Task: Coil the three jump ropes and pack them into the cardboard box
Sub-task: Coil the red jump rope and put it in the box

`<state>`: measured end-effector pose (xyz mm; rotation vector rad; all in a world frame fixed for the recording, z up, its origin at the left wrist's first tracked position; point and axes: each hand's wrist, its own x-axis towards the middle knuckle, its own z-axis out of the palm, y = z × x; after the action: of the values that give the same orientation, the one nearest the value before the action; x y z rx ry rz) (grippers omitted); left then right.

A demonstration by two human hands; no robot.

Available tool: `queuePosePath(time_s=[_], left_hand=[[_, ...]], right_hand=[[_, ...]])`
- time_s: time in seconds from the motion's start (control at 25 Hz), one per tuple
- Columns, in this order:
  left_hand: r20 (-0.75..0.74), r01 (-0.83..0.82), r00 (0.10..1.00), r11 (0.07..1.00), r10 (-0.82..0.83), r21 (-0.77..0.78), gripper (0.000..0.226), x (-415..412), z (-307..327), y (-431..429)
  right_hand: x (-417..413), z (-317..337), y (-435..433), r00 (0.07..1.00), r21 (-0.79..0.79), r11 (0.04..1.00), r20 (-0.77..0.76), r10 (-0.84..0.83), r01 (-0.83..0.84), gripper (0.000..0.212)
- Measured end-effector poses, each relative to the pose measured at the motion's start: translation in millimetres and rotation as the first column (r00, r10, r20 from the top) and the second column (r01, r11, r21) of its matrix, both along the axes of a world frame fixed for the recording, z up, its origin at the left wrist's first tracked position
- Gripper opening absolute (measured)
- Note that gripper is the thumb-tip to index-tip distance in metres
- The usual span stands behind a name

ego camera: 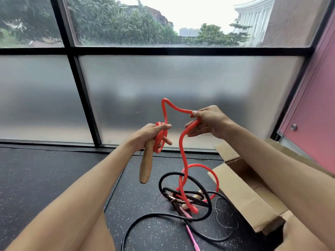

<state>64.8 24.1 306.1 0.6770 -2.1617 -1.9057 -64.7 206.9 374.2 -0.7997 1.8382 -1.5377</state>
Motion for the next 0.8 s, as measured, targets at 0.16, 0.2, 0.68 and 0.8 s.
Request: queuePosePath(time_s=[0.16,0.2,0.68,0.8], left_hand=[[-0.124,0.197,0.976,0.968,-0.178,0.156,0.048,-9,-4,19],[-0.150,0.226,0.968,0.956,-0.200,0.185,0.048,-11,-3,24],[-0.371,0.000,0.914,0.916,0.162,0.400,0.041,-8,32,29],[-0.407,-0.093,0.836,0.827,0.367,0.554,0.038,-2,36,8]], right_hand=[[0,40,-16,0.998,-0.063,0.996,0.019,-0.066,0.067,0.024],[0,45,-19,0.996,-0.064,0.994,-0.002,-0.086,0.085,0.026],[4,-46,-22,0.990,-0.061,0.989,0.028,-0.135,0.137,0.028],[10,-99,-12,0.966,0.251,0.948,-0.112,0.231,-0.197,0.026]])
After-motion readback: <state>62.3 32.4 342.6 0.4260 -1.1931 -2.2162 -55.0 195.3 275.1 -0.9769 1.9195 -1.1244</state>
